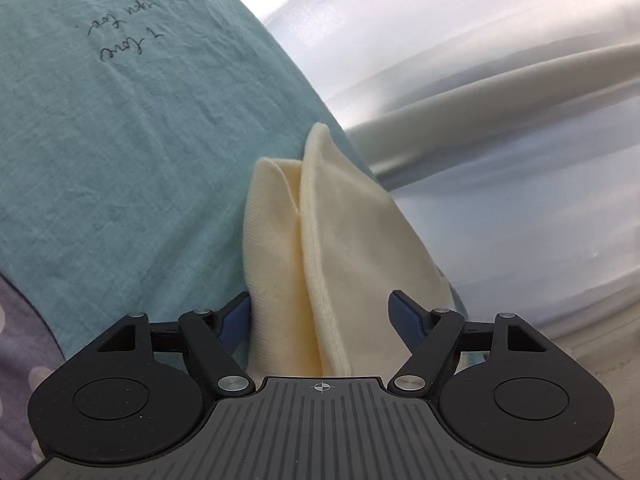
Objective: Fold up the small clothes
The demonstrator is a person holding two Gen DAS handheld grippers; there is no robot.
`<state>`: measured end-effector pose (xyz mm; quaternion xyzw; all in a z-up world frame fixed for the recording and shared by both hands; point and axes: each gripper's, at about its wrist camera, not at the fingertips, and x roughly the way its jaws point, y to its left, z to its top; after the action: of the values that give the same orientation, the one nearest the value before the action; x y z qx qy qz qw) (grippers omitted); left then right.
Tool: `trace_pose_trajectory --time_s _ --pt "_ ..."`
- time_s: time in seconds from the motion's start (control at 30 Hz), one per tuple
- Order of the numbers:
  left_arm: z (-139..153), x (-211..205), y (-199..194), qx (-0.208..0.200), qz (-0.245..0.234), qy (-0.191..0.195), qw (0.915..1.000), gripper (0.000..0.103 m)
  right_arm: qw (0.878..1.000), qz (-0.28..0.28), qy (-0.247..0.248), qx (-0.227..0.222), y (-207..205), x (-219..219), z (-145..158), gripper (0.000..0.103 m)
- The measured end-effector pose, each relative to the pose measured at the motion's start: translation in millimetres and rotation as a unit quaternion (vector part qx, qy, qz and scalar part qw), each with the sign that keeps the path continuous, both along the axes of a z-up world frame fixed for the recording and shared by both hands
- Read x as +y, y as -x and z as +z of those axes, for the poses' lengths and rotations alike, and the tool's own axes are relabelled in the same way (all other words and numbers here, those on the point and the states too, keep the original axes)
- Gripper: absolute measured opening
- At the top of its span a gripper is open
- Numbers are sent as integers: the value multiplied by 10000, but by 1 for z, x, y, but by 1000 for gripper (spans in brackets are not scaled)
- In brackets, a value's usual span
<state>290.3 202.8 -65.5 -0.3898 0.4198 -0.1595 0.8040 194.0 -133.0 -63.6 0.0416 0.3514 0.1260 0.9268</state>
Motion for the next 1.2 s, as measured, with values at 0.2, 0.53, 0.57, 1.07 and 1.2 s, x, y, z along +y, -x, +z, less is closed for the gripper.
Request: trace_pose_trajectory --time_s 0.2,0.53,0.57,1.07,1.2 --pt "-4 -9 -7 53 -320 -503 9982 28 9999 6 88 -90 -9 20 1 17" --pt "-7 -8 0 -175 -289 -401 9986 43 9987 161 463 -152 -27 57 -10 17" --pt "-7 -10 -2 -201 -326 -319 9988 49 9984 194 508 -120 -29 59 -13 17" --pt "27 -24 0 -366 -211 -592 9974 20 9991 68 275 -300 -9 27 -2 16" --pt "61 -54 -1 -651 -391 -715 9945 20 9989 -246 148 -369 0 3 7 16"
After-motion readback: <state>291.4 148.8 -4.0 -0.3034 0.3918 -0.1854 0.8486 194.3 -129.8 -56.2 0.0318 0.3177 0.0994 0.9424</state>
